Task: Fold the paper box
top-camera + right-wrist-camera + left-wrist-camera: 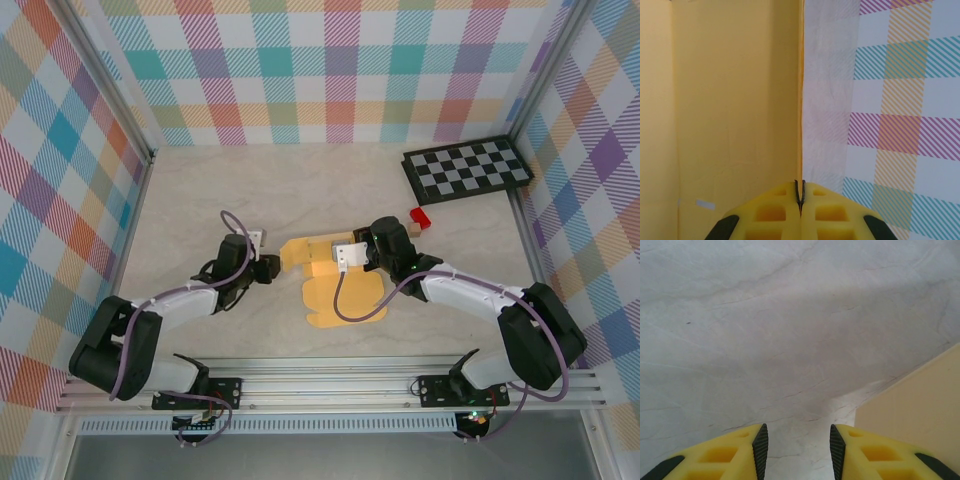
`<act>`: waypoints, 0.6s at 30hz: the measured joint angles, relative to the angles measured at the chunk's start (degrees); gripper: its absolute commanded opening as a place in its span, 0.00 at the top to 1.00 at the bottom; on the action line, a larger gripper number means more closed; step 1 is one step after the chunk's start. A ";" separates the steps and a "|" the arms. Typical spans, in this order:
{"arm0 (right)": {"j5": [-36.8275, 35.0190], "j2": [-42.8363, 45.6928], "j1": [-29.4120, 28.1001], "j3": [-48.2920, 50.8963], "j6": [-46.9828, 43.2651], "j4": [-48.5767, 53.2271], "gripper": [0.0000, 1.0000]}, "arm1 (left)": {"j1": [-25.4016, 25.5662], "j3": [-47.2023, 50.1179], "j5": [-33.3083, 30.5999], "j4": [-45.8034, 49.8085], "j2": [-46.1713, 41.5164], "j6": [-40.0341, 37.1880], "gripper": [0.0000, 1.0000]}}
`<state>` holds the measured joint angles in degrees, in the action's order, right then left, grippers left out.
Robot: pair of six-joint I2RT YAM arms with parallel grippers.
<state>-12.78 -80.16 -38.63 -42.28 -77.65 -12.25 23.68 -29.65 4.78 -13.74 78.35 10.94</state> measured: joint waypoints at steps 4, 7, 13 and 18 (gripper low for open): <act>-0.02 -0.15 0.00 0.00 -0.22 -0.02 1.00 | 1.81 -2.03 2.05 -0.22 2.05 -0.42 0.58; -0.07 -0.74 0.00 0.00 -1.09 -0.28 1.00 | 2.51 -2.99 3.32 -0.39 3.37 -1.01 0.58; -0.44 -2.62 0.00 1.16 -3.52 -3.13 1.00 | 4.17 -3.34 4.92 -0.37 5.25 -2.05 0.59; -1.36 -3.96 0.00 2.27 -4.92 -5.18 1.00 | 6.27 -4.31 5.22 -0.37 6.78 -2.73 0.58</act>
<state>-14.13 -84.12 -38.63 -40.01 -82.56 -17.43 29.95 -33.95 10.00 -14.11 85.12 8.21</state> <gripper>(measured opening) 0.049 0.413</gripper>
